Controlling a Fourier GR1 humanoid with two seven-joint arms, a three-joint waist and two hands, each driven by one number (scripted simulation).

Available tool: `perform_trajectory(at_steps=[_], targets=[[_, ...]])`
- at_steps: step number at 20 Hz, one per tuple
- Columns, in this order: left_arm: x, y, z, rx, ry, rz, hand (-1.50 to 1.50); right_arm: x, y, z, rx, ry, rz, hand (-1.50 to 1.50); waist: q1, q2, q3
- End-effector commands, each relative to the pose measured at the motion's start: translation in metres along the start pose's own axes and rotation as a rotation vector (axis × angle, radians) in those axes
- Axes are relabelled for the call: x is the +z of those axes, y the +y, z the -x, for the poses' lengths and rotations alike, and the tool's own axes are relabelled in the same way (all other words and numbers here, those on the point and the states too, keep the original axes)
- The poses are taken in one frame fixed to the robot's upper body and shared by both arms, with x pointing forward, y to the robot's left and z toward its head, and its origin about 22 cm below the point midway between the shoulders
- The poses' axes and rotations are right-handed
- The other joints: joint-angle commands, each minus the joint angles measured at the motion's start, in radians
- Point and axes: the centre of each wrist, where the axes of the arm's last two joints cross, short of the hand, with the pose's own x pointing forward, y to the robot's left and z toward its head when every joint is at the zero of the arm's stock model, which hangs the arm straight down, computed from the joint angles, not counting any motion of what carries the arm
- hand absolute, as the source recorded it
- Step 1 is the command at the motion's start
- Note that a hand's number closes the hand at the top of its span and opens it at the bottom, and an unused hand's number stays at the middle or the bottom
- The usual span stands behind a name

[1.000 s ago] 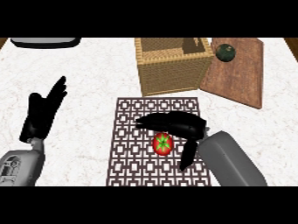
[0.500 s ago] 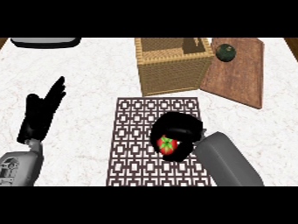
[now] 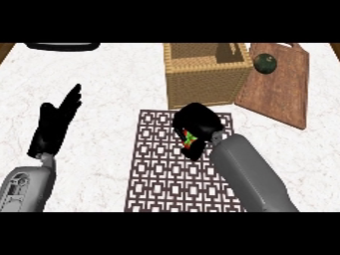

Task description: Pick the tomato from the placemat and place it in the basket

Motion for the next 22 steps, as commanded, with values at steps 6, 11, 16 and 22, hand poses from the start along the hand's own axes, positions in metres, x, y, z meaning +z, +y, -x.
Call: perform_trajectory(at_steps=[6, 11, 16, 22], targets=[[-0.007, -0.026, -0.015, -0.017, -0.057, 0.111, 0.0, -0.032, -0.075, -0.034, 0.116, 0.525, 0.208, 1.5, 0.126, 0.022, 0.006], [-0.016, -0.038, -0.031, -0.029, -0.068, 0.149, 0.0, -0.036, -0.121, -0.059, -0.123, 0.585, 0.386, 1.5, 0.157, 0.028, 0.008], [-0.018, -0.049, -0.032, -0.017, -0.07, 0.169, 0.0, -0.033, -0.173, -0.102, -0.313, 0.553, 0.647, 1.5, 0.175, 0.025, 0.006], [-0.022, -0.05, -0.029, -0.041, -0.039, 0.142, 0.0, -0.03, -0.234, -0.18, -0.352, 0.55, 0.819, 1.5, 0.14, 0.015, 0.002]])
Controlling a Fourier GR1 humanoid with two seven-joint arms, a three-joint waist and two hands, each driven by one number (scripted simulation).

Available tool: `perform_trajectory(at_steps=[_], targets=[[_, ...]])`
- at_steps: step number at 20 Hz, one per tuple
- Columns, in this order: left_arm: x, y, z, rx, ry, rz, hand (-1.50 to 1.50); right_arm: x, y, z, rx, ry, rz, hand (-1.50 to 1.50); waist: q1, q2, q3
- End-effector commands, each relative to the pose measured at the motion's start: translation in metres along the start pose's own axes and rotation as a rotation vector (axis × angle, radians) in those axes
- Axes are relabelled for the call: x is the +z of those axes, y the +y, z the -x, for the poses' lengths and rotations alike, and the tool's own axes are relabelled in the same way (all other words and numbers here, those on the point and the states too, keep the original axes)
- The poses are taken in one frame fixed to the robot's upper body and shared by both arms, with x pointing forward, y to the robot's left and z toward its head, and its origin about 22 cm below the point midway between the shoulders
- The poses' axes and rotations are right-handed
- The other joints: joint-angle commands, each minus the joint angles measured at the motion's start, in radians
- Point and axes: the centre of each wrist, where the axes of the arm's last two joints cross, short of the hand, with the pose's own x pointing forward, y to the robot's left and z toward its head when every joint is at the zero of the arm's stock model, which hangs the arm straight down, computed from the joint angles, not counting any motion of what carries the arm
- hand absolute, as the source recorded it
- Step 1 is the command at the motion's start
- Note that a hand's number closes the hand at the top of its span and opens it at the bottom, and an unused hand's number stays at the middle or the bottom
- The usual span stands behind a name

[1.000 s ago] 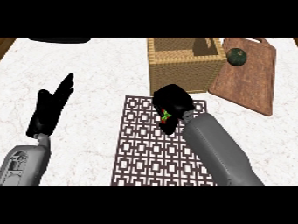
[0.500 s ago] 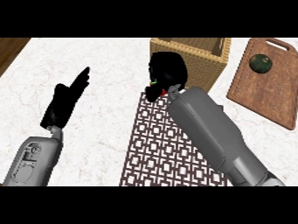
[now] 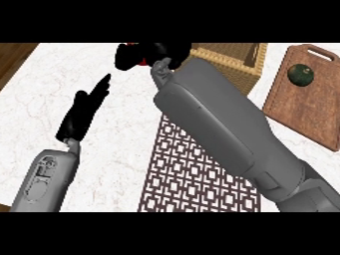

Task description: Pick the tomato from the placemat and place it in the basket

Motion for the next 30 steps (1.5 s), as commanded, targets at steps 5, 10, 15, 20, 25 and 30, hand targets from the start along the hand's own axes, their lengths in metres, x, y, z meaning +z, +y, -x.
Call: perform_trajectory(at_steps=[5, 10, 15, 20, 25, 30], targets=[[0.0, 0.008, 0.012, -0.004, 0.022, -0.023, 0.0, 0.011, -0.046, -0.094, -0.119, 0.033, 0.131, 1.5, -0.038, 0.002, -0.003], [0.003, 0.015, 0.008, 0.013, 0.008, -0.057, 0.0, 0.007, -0.068, -0.127, -0.113, 0.054, 0.167, 1.5, -0.069, -0.001, -0.003], [0.007, 0.02, 0.01, 0.005, 0.021, -0.077, 0.0, -0.009, -0.068, -0.13, 0.015, 0.113, 0.201, 1.5, -0.088, 0.001, -0.003], [0.016, 0.028, 0.021, 0.018, 0.038, -0.102, 0.0, -0.026, -0.074, -0.128, 0.302, 0.23, 0.23, 1.5, -0.109, -0.004, -0.003], [0.026, 0.017, 0.03, 0.027, 0.054, -0.129, 0.0, -0.045, -0.068, -0.105, 0.366, 0.297, 0.155, 1.5, -0.139, -0.007, 0.001], [0.025, 0.047, 0.017, 0.028, 0.04, -0.136, 0.0, -0.068, -0.07, -0.069, 0.419, 0.341, 0.182, 1.5, -0.149, -0.006, 0.002]])
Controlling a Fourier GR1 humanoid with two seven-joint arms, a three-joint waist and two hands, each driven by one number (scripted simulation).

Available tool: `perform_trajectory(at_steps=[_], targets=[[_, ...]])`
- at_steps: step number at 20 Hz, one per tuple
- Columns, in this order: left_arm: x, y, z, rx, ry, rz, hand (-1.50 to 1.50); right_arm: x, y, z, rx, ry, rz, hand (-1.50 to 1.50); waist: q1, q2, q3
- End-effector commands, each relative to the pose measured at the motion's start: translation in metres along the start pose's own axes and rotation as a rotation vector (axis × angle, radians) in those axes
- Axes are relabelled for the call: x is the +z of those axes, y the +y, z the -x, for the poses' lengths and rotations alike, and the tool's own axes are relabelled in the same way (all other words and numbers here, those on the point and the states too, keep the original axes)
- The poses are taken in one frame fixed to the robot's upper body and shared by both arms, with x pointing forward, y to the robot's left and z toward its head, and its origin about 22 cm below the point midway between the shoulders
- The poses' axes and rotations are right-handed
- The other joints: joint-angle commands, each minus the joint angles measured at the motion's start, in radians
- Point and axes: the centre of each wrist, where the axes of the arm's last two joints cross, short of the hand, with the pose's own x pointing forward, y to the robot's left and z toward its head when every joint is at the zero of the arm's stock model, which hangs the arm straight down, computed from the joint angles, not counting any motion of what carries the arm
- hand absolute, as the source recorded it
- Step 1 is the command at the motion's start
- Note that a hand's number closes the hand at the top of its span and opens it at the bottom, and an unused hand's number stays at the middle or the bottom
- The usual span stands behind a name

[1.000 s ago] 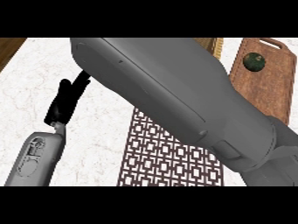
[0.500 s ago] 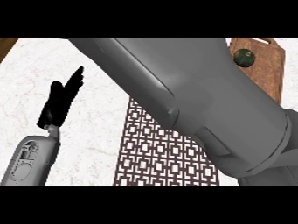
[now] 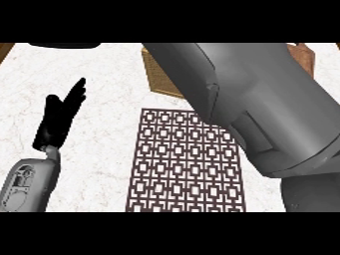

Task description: Pick the tomato from the placemat and place it in the basket

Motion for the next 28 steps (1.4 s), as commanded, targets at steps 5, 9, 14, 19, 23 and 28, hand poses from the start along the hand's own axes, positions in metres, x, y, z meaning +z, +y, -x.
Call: perform_trajectory(at_steps=[5, 9, 14, 19, 23, 28], targets=[[0.008, 0.004, 0.004, -0.01, -0.001, -0.02, 0.0, -0.042, 0.035, 0.049, 0.04, -0.005, -0.055, 1.5, -0.023, 0.0, 0.003], [0.016, 0.003, 0.023, 0.003, 0.03, -0.04, 0.0, -0.056, 0.026, 0.064, 0.004, -0.043, -0.106, 1.5, -0.037, -0.008, 0.003], [0.003, 0.002, 0.0, 0.007, 0.016, -0.028, 0.0, -0.05, 0.063, 0.07, 0.008, -0.042, -0.128, 1.5, -0.027, -0.002, 0.003], [0.002, 0.003, 0.014, 0.008, 0.022, -0.026, 0.0, -0.056, 0.076, 0.084, -0.055, -0.021, -0.178, 1.5, -0.032, -0.002, 0.003], [0.004, 0.021, 0.005, 0.002, -0.004, -0.037, 0.0, -0.052, 0.129, 0.115, -0.18, 0.103, -0.229, -1.5, -0.022, 0.004, 0.003], [0.014, -0.001, 0.014, -0.012, -0.009, -0.022, 0.0, -0.06, 0.111, 0.113, -0.27, 0.071, -0.181, -1.5, -0.01, 0.001, 0.003]])
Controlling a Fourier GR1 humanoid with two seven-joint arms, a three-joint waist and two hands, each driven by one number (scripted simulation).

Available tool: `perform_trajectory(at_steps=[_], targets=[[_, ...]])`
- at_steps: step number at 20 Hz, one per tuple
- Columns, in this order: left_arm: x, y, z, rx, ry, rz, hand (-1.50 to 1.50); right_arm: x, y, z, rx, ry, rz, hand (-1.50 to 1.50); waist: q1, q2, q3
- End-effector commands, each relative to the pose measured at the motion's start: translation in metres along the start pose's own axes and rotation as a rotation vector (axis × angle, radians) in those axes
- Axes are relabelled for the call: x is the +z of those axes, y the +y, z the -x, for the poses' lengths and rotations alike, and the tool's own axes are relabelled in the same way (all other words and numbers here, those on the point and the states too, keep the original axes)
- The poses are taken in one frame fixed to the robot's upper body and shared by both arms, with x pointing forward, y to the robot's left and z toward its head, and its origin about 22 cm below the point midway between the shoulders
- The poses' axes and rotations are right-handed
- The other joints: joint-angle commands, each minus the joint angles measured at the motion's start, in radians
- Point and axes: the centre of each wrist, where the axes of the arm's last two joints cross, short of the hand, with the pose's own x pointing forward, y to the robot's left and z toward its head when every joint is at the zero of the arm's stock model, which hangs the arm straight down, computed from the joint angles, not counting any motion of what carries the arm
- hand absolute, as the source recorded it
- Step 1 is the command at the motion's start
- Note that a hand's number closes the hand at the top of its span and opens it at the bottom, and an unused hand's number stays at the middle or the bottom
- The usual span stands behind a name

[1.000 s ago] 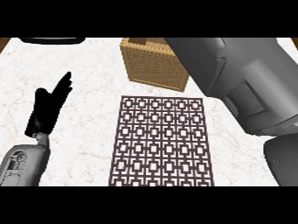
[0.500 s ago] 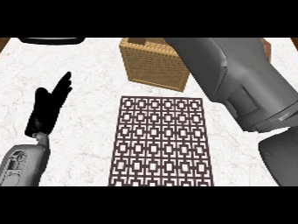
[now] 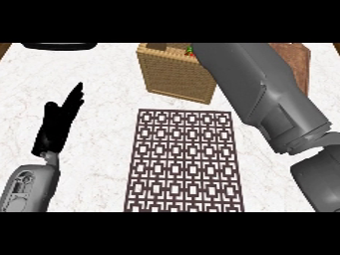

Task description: Pick the tomato from the placemat and place it in the basket

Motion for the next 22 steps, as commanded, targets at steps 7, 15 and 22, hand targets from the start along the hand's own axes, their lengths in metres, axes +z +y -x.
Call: perform_trajectory(at_steps=[7, 15, 22], targets=[[0.004, 0.015, 0.003, 0.003, 0.017, -0.008, 0.0, -0.002, 0.007, 0.014, -0.255, -0.061, 0.229, -1.5, -0.016, -0.01, 0.0], [0.022, 0.007, 0.02, 0.007, 0.042, -0.041, 0.0, -0.029, -0.023, 0.053, -0.344, 0.096, 0.362, -1.5, -0.05, -0.026, 0.001], [0.013, 0.028, 0.013, 0.016, 0.069, -0.065, 0.0, -0.035, -0.04, 0.103, -0.4, 0.159, 0.341, -1.5, -0.095, -0.04, 0.001]])
